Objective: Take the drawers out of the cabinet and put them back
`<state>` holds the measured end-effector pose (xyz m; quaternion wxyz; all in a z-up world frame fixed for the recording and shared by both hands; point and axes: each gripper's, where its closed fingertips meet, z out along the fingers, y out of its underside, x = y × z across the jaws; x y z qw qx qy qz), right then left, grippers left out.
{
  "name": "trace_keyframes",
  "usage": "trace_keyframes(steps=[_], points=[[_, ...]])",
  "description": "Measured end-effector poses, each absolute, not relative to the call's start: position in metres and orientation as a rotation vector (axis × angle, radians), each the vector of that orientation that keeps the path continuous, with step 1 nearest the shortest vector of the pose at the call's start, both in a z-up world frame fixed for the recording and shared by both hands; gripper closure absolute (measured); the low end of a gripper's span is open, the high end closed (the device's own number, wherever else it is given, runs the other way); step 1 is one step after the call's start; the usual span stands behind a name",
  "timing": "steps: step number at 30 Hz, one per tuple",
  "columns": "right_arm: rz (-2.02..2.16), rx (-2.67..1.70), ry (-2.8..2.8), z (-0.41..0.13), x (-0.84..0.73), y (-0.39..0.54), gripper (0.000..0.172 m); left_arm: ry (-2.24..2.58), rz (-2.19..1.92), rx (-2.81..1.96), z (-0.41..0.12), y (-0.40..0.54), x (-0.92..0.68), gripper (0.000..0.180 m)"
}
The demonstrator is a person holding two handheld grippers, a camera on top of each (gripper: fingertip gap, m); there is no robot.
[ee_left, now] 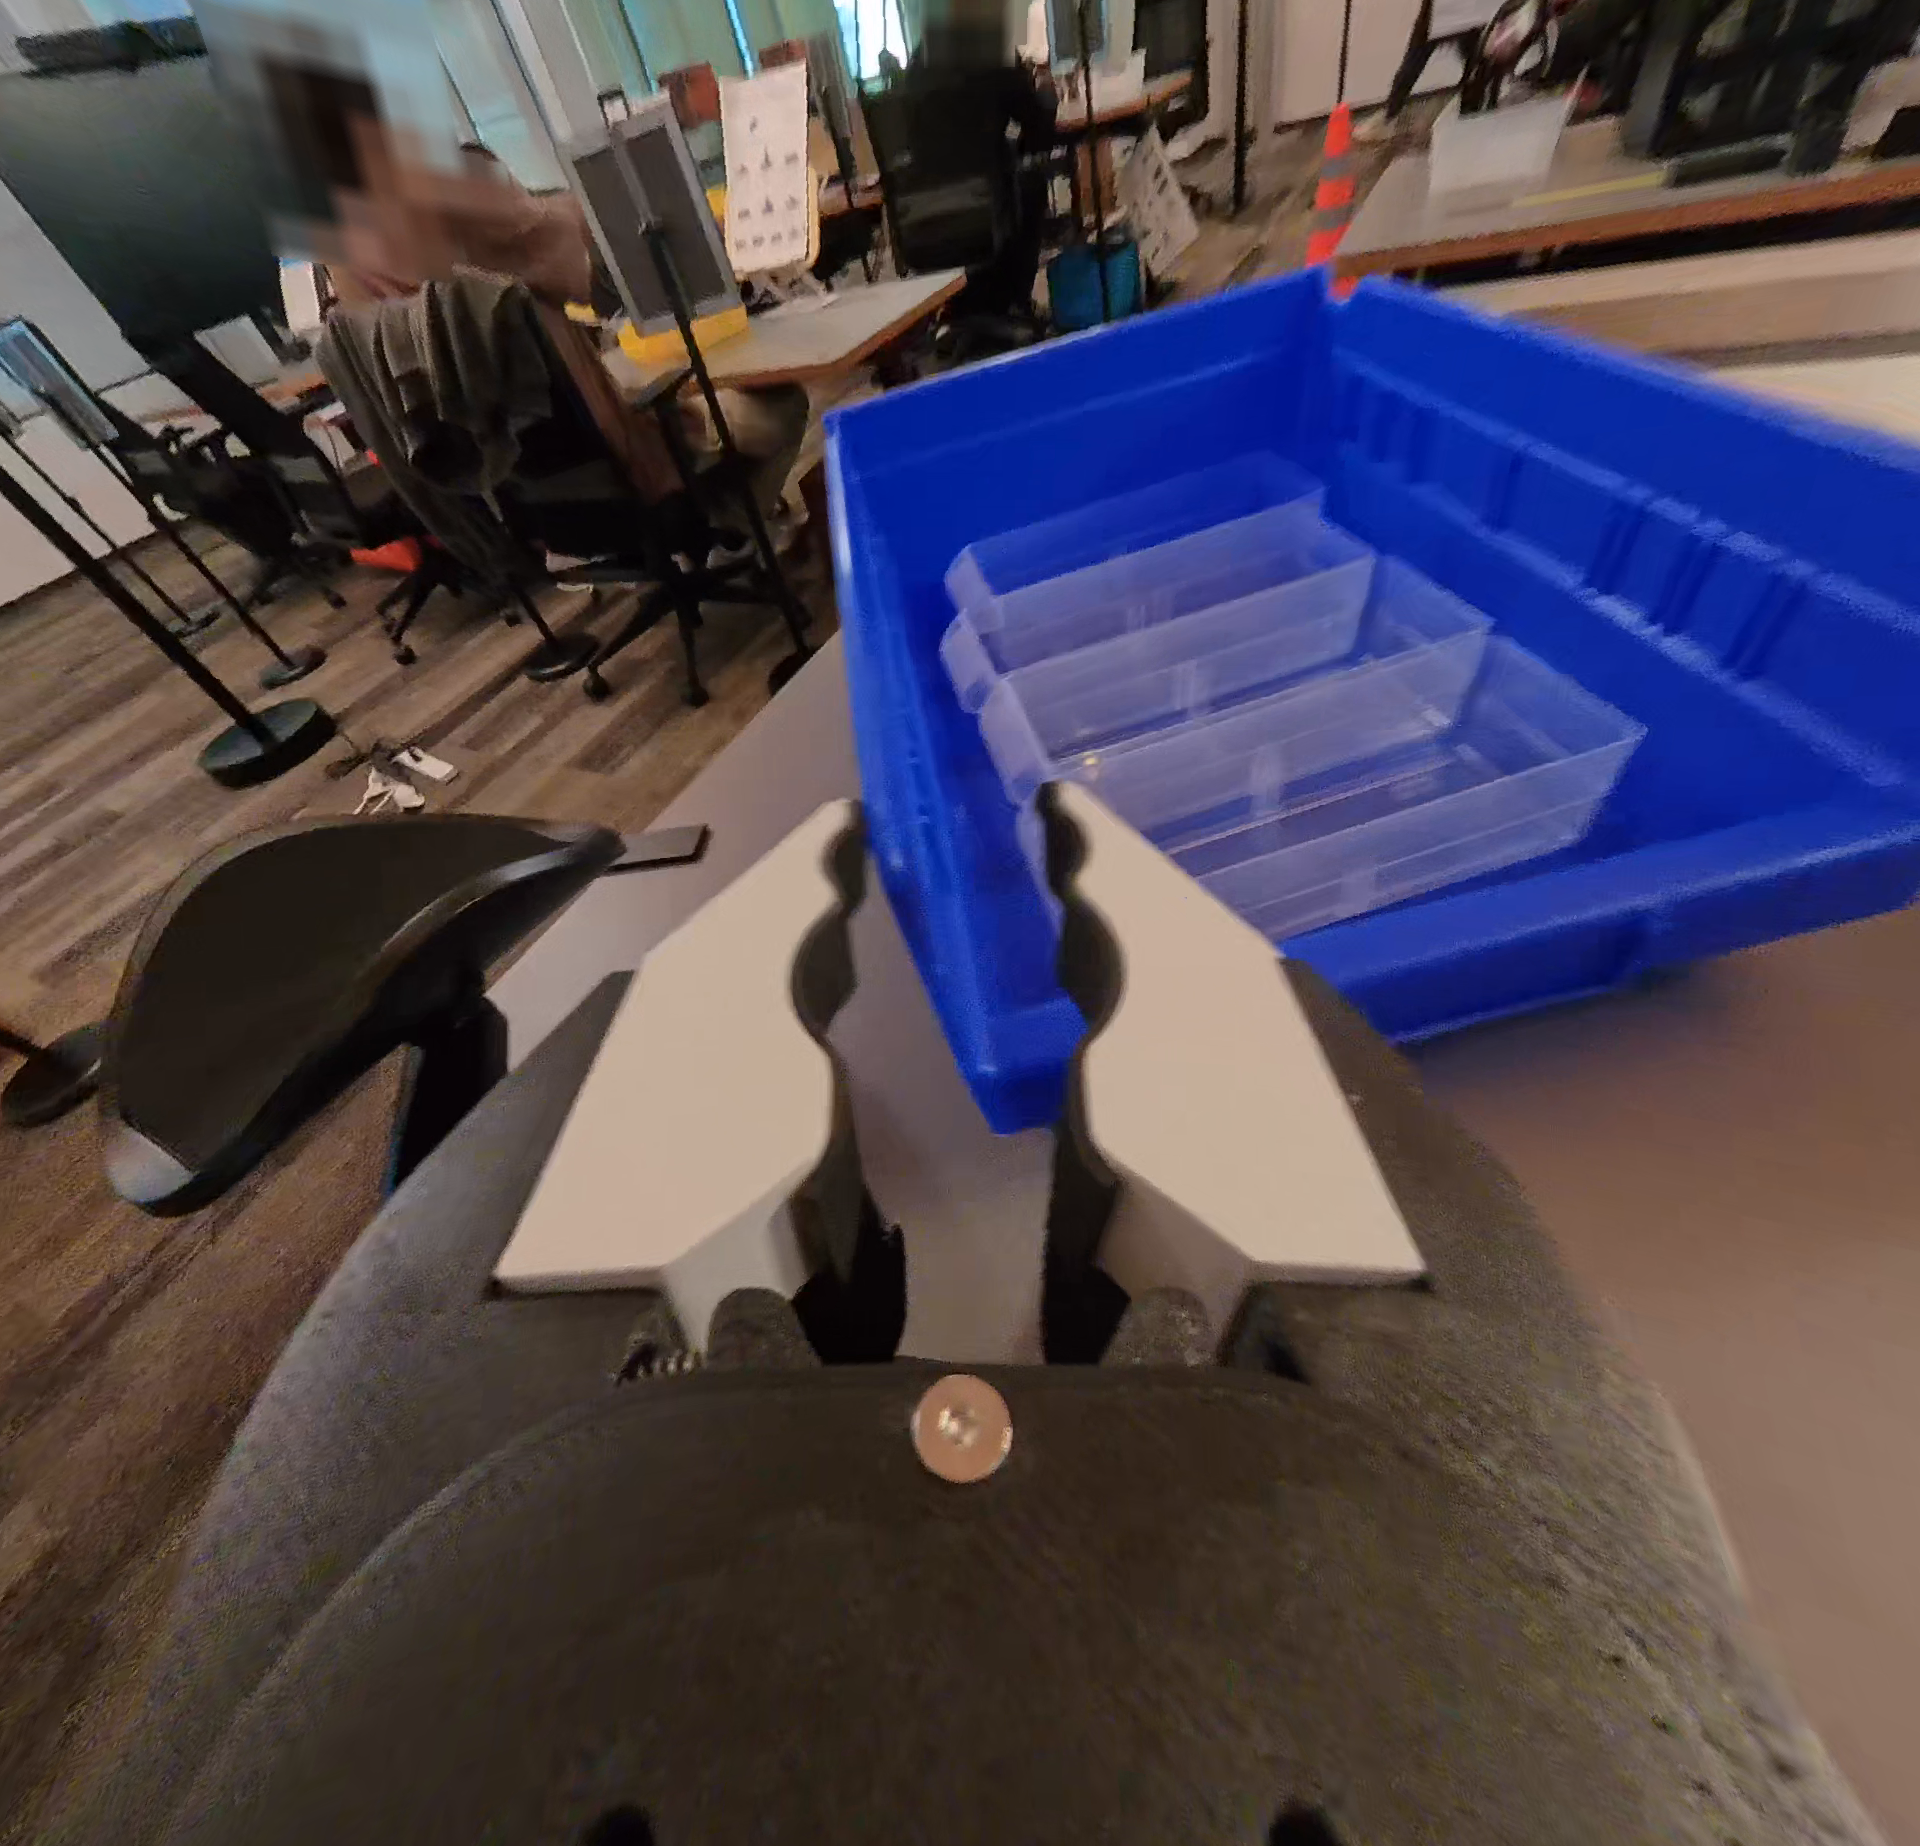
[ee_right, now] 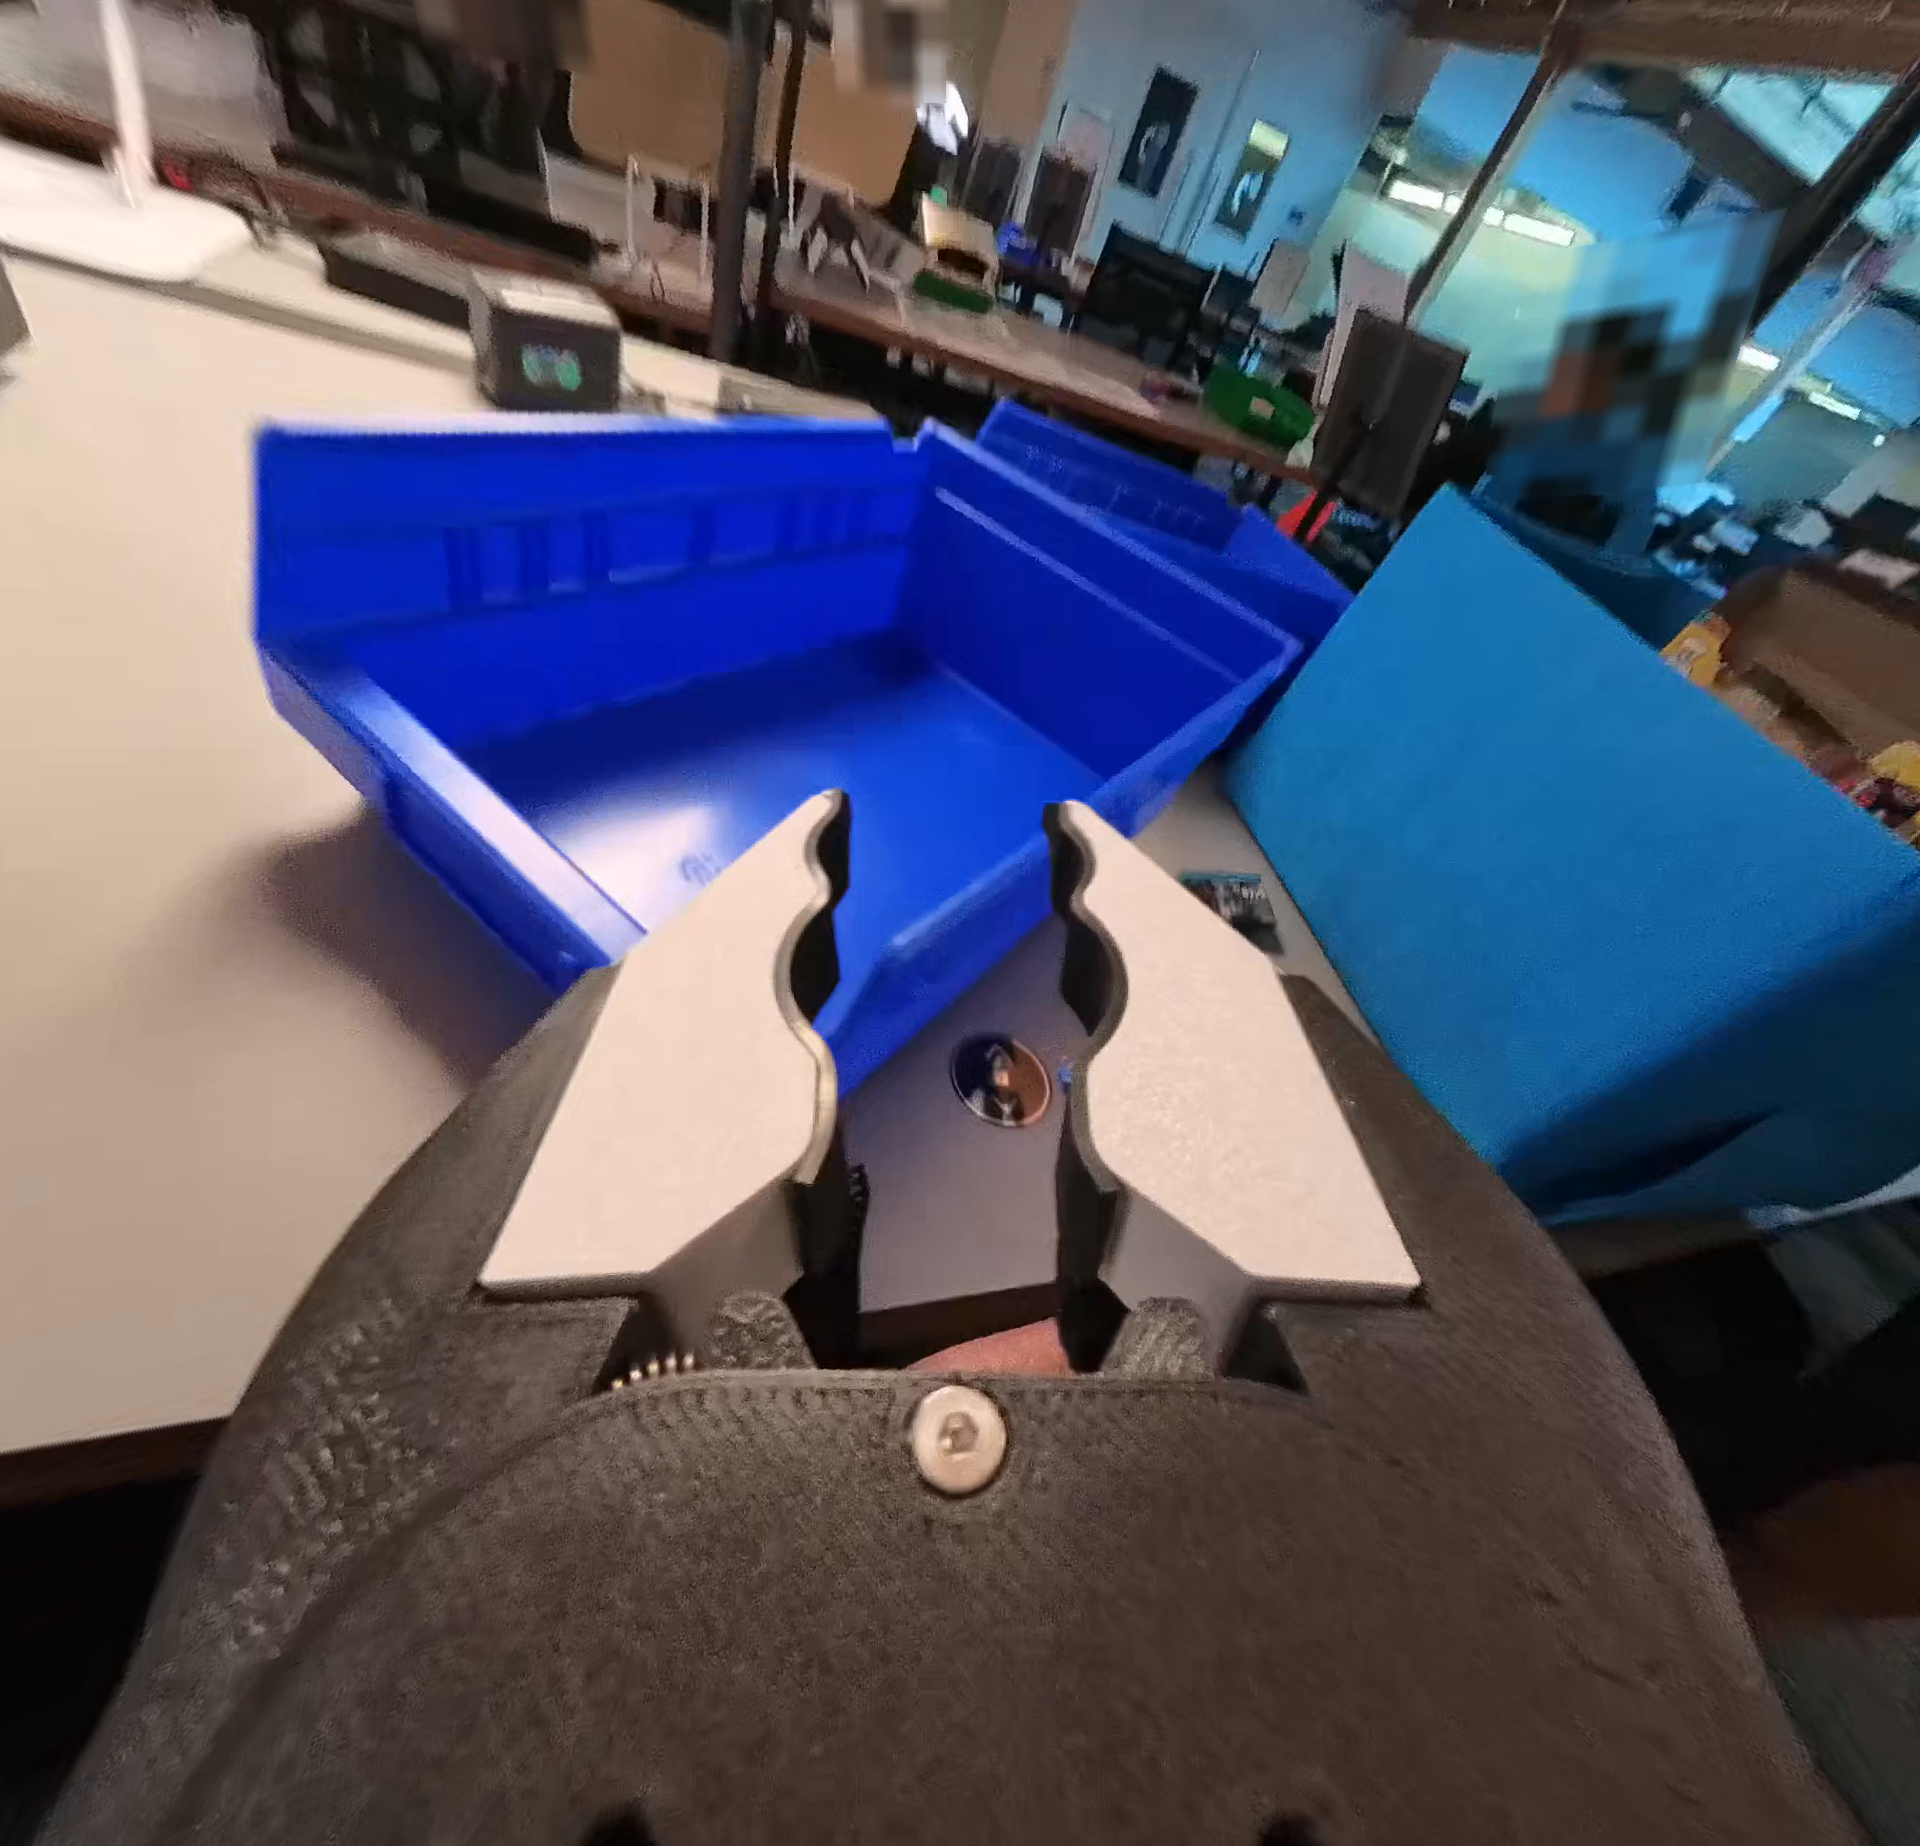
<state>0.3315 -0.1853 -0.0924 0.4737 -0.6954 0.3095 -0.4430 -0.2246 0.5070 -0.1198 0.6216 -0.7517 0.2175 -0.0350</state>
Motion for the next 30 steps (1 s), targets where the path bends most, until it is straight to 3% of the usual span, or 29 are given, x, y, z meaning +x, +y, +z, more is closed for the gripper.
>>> trace_keyframes(steps=[3,5,10,16,19,23,26,30], points=[[-1.009,-1.661,0.670,-0.075,0.303,-0.148,0.117,0.553,-0.152,-1.708,-0.112,0.476,-0.189,0.108],[-0.929,-1.669,0.607,-0.078,0.290,-0.104,0.115,0.599,-0.181,-1.690,-0.112,0.458,-0.162,0.118],[-0.786,-1.725,0.601,-0.105,0.299,-0.014,0.101,0.626,-0.179,-1.601,-0.096,0.429,-0.121,0.118],[-0.699,-1.736,0.789,-0.115,0.344,0.022,0.085,0.766,-0.341,-1.628,-0.107,0.418,-0.040,0.115],[-0.727,-1.793,0.855,-0.127,0.359,0.029,0.089,0.825,-0.272,-1.708,-0.124,0.441,-0.010,0.115],[-0.711,-1.796,0.877,-0.138,0.362,0.022,0.111,0.790,-0.190,-1.759,-0.140,0.460,-0.028,0.118],[-0.792,-1.776,0.840,-0.139,0.361,0.003,0.114,0.762,-0.196,-1.727,-0.145,0.460,-0.057,0.127],[-0.818,-1.787,0.791,-0.139,0.350,-0.017,0.109,0.703,-0.179,-1.737,-0.145,0.467,-0.101,0.121]])
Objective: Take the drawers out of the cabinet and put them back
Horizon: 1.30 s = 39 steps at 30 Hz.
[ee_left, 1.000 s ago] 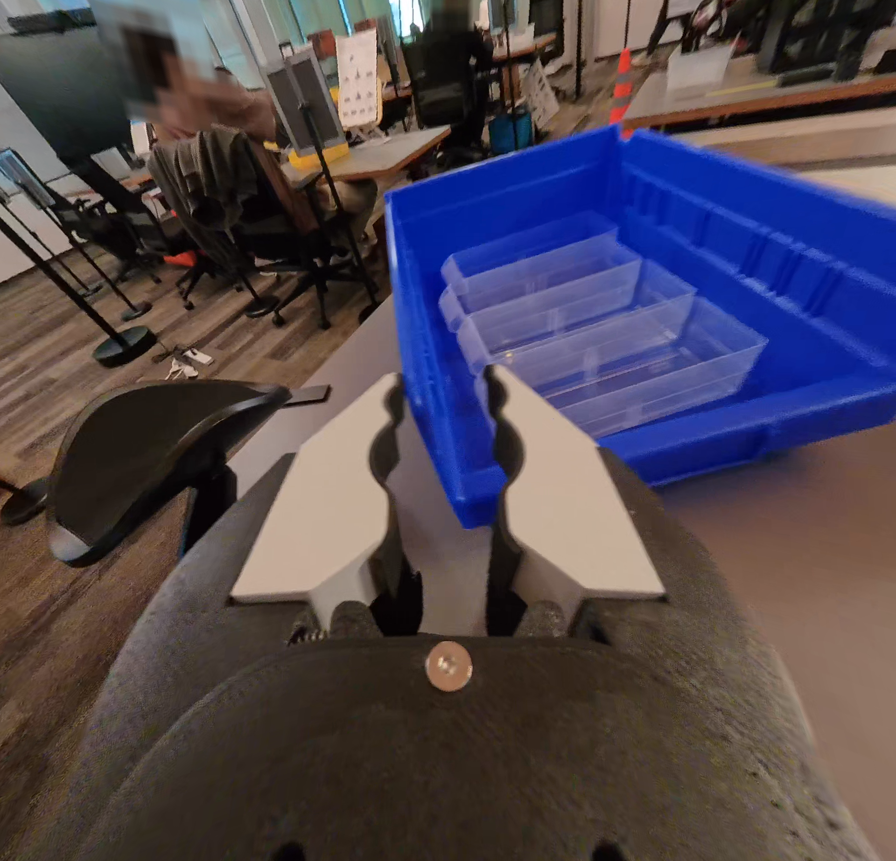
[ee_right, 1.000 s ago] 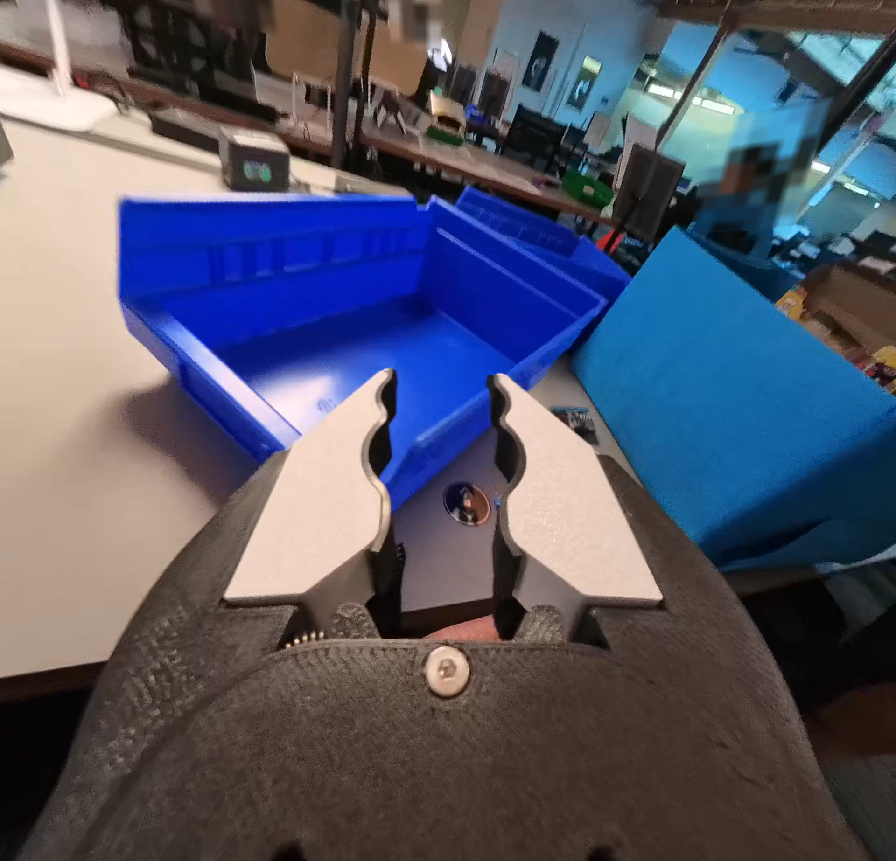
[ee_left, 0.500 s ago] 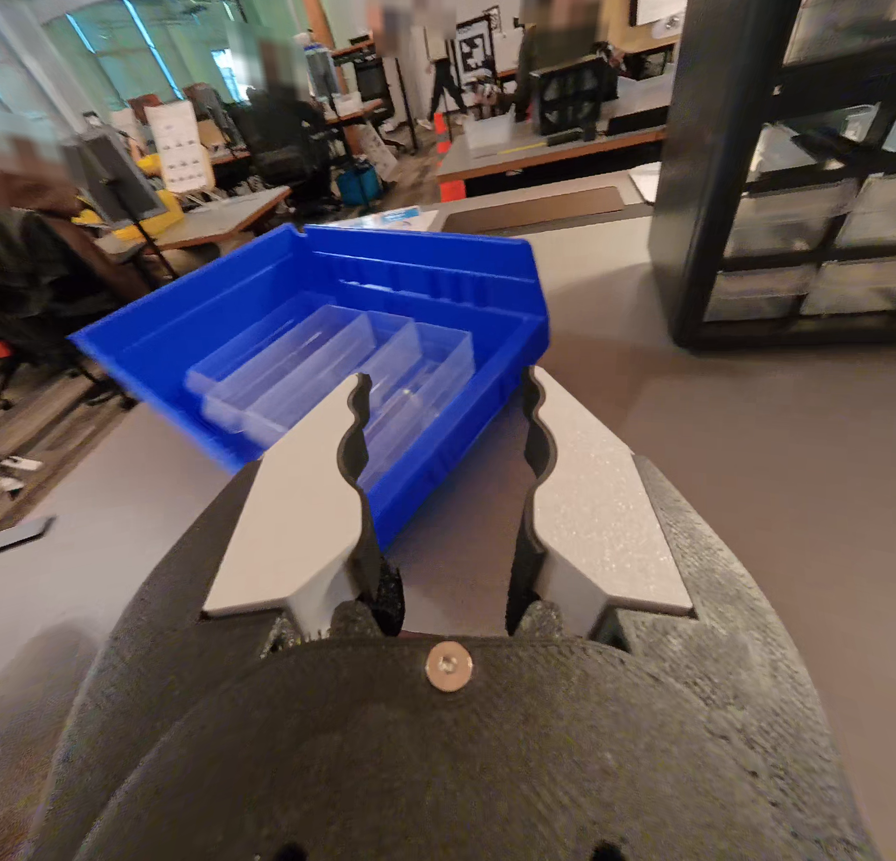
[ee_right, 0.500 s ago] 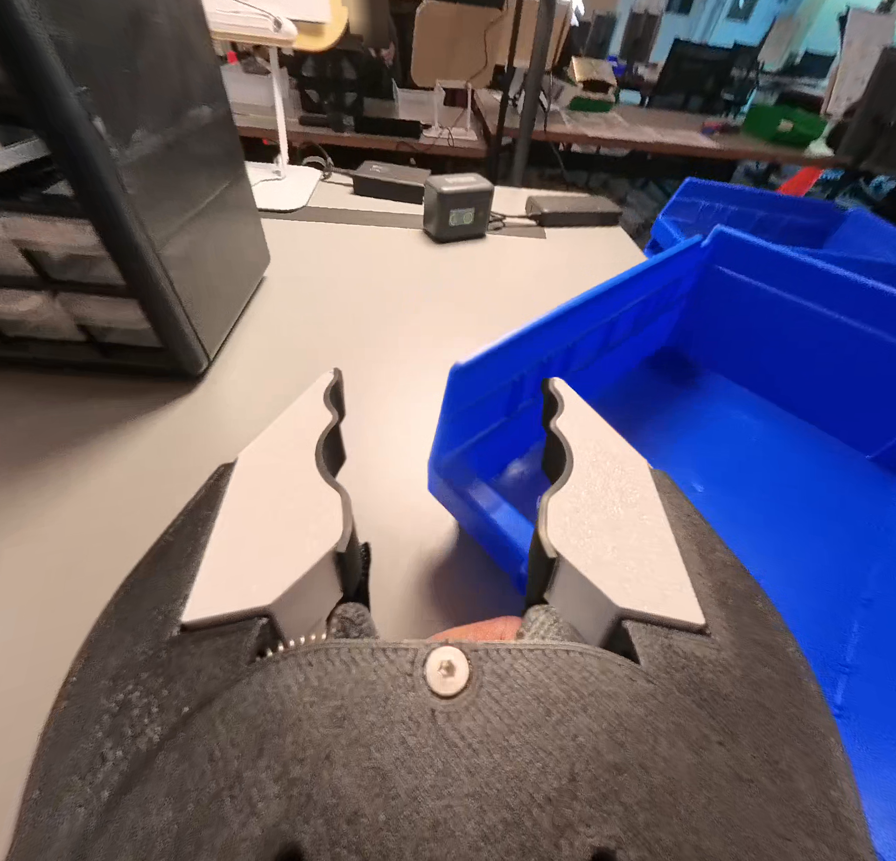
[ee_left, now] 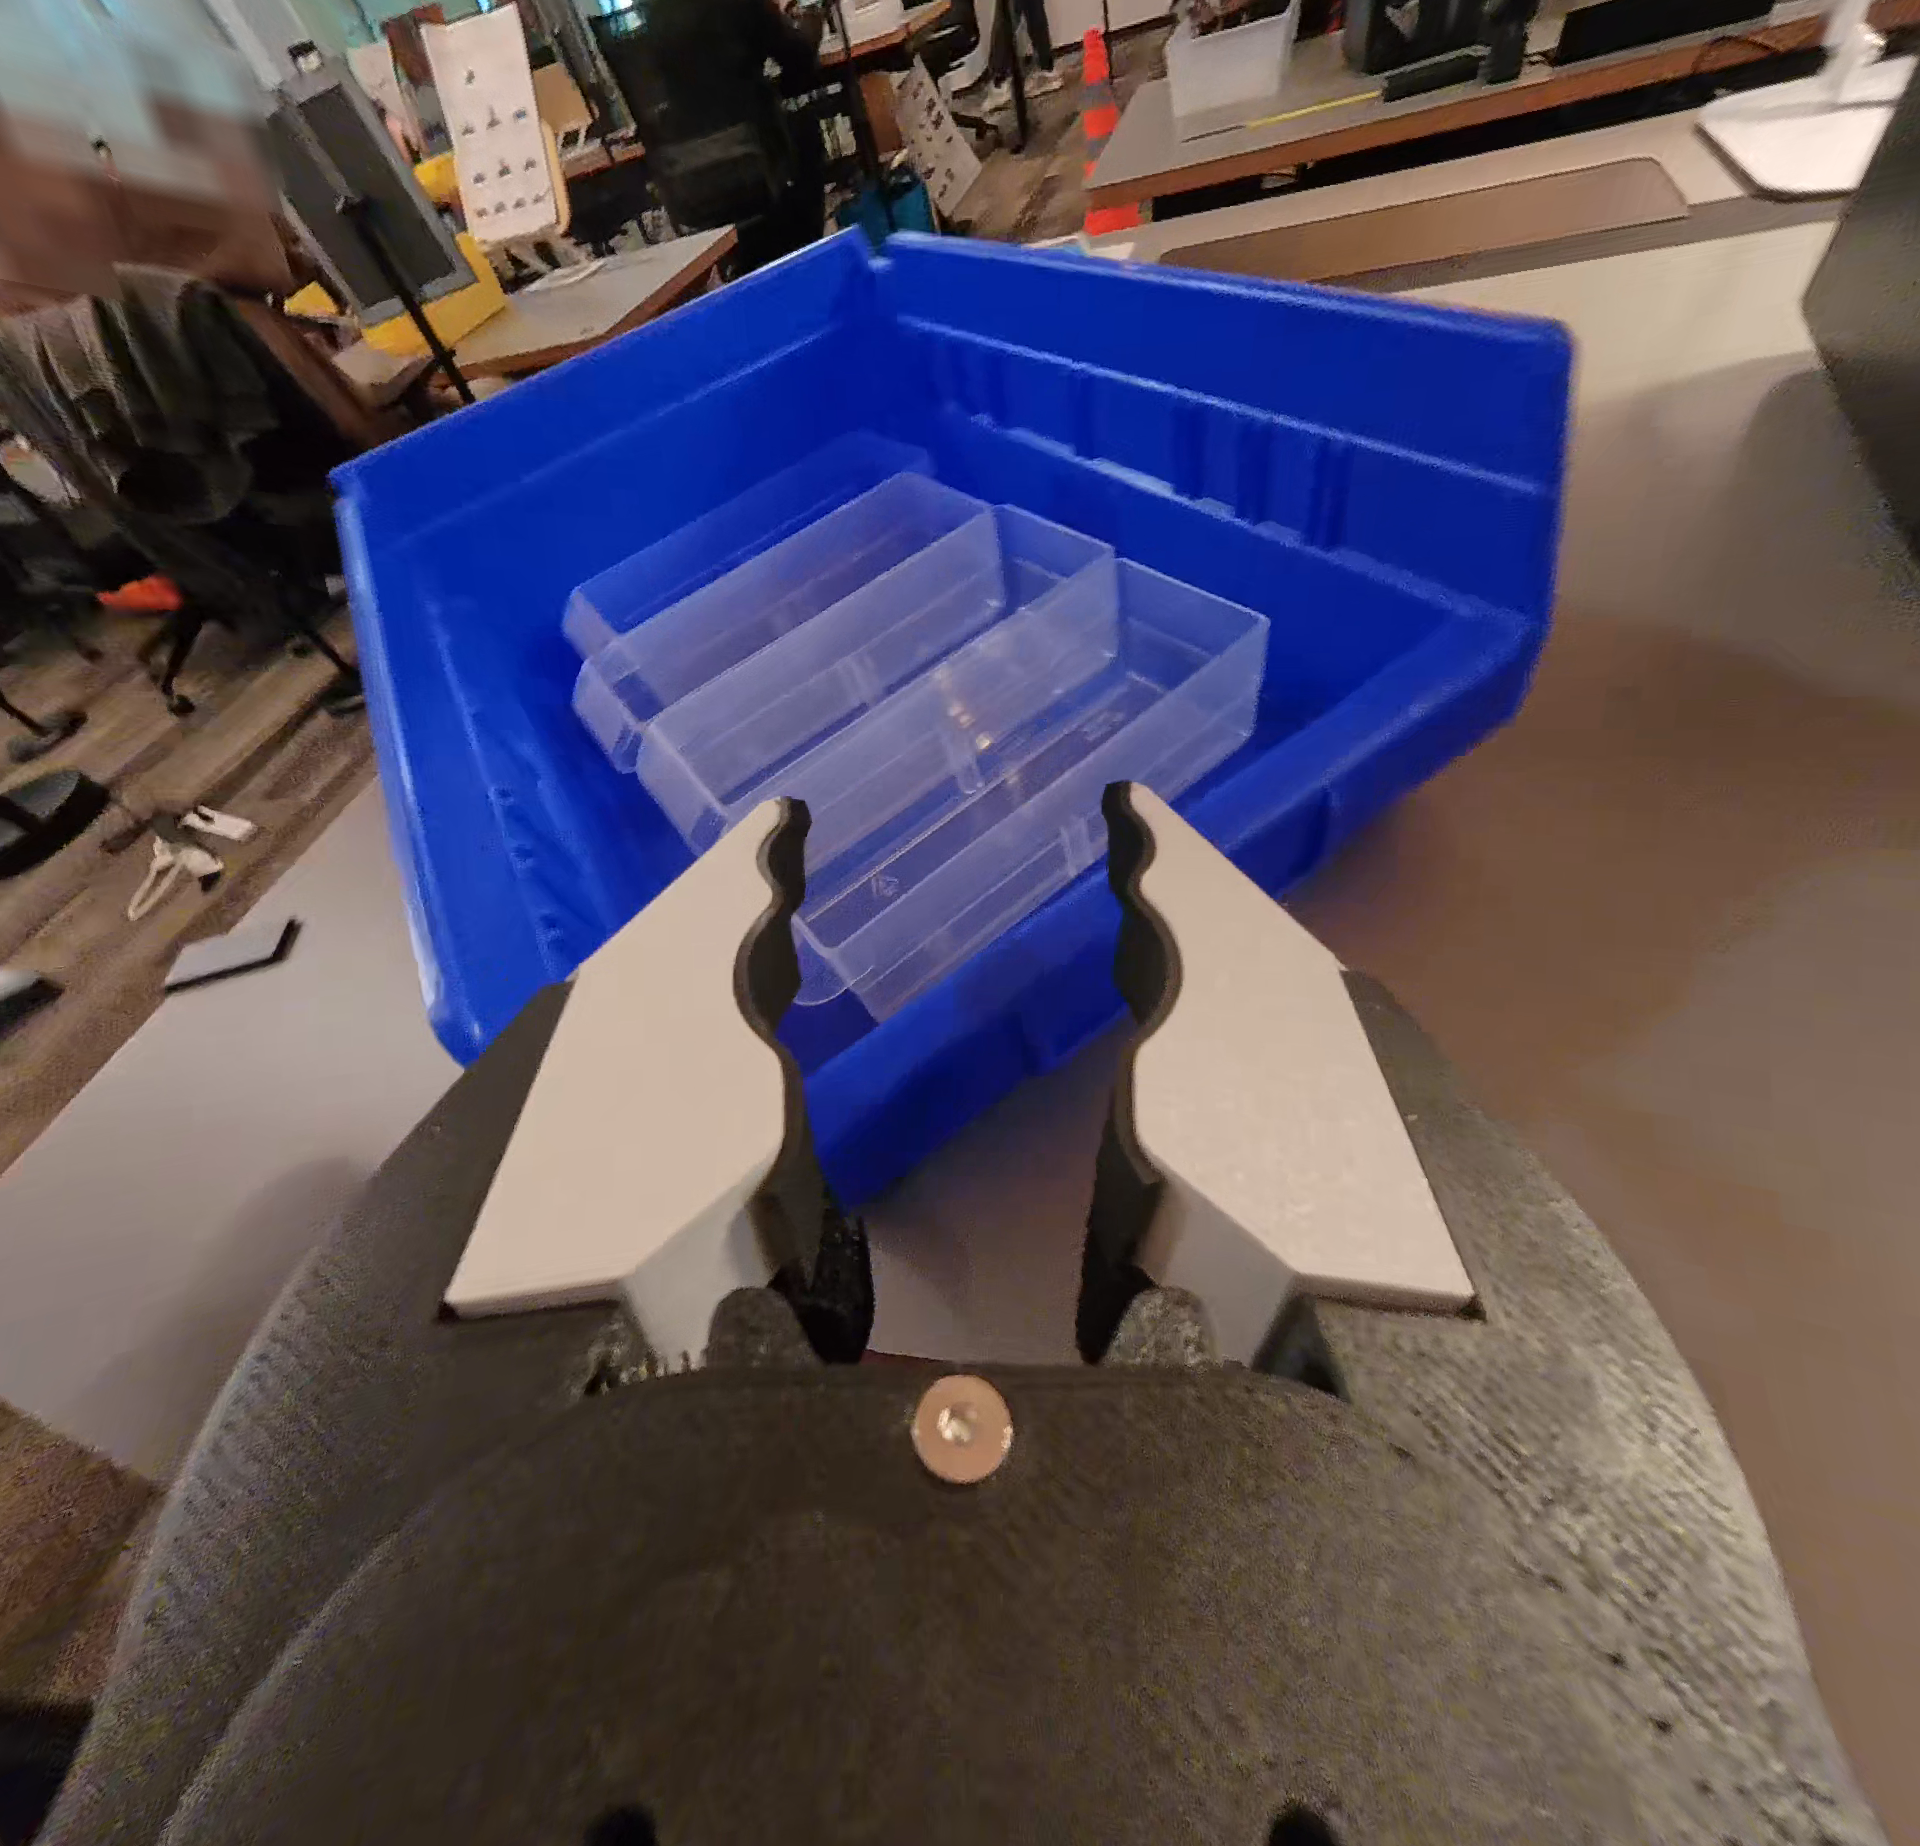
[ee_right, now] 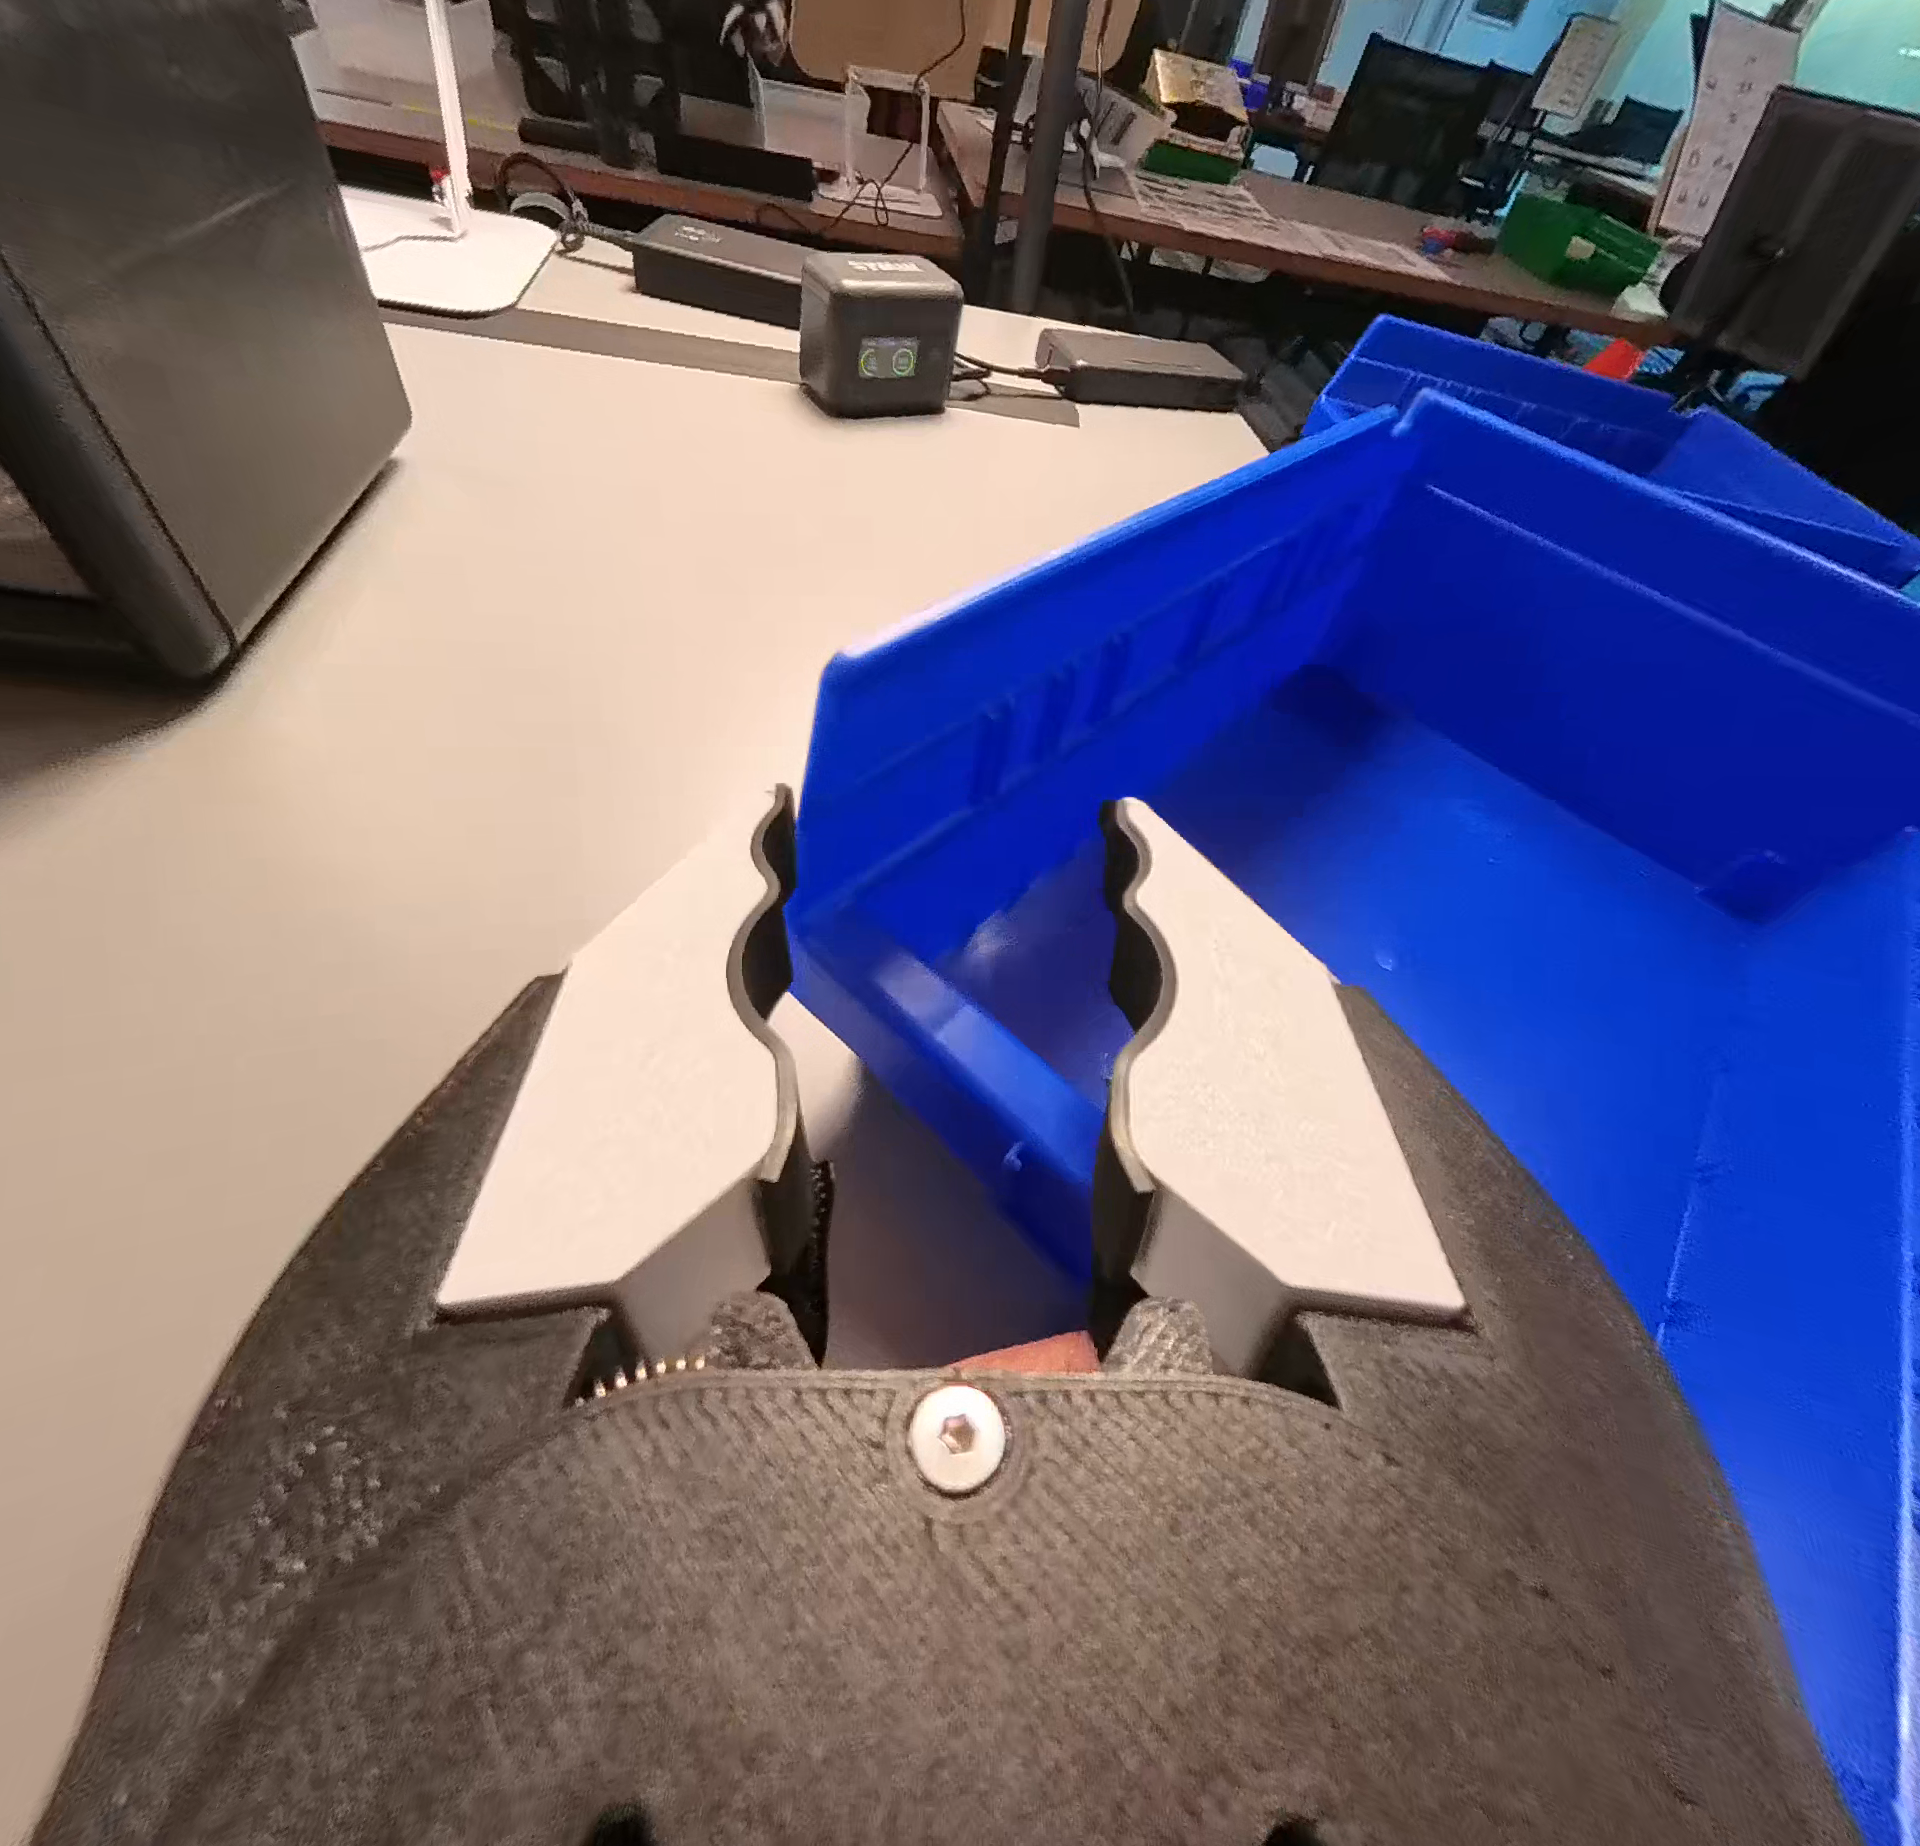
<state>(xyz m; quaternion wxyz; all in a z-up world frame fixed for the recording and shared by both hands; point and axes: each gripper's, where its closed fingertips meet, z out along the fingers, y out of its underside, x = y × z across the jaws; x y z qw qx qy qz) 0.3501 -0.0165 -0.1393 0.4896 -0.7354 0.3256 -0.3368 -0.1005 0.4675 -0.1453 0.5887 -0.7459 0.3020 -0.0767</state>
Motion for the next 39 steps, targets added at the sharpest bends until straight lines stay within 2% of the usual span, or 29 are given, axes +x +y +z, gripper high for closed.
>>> trace_keyframes(steps=[4,8,12,15,16,17,20,23,25,26,39], points=[[-0.799,-1.767,0.792,-0.136,0.339,-0.028,0.110,0.658,-0.277,-1.744,-0.136,0.466,-0.113,0.117],[-0.809,-1.731,0.787,-0.129,0.340,-0.012,0.105,0.765,-0.339,-1.683,-0.123,0.444,-0.064,0.115],[-0.863,-1.733,0.842,-0.137,0.355,-0.001,0.107,0.788,-0.369,-1.668,-0.120,0.440,-0.018,0.114],[-0.892,-1.688,0.859,-0.132,0.358,-0.004,0.128,0.766,-0.340,-1.666,-0.119,0.448,0.002,0.115],[-0.895,-1.674,0.851,-0.130,0.358,-0.005,0.144,0.755,-0.326,-1.664,-0.119,0.452,0.005,0.117],[-0.901,-1.673,0.845,-0.130,0.357,-0.007,0.147,0.748,-0.312,-1.664,-0.120,0.456,0.007,0.122],[-0.896,-1.682,0.814,-0.129,0.352,-0.010,0.148,0.729,-0.298,-1.661,-0.124,0.466,0.006,0.144],[-0.881,-1.692,0.778,-0.129,0.344,-0.016,0.150,0.710,-0.332,-1.655,-0.130,0.469,-0.006,0.146],[-0.875,-1.698,0.753,-0.128,0.337,-0.021,0.151,0.696,-0.326,-1.646,-0.130,0.467,-0.019,0.166],[-0.873,-1.701,0.742,-0.128,0.334,-0.023,0.152,0.679,-0.299,-1.645,-0.130,0.467,-0.028,0.170],[-0.820,-1.771,0.502,-0.128,0.319,-0.050,0.158,0.755,-0.322,-1.595,-0.128,0.477,-0.094,0.179]])
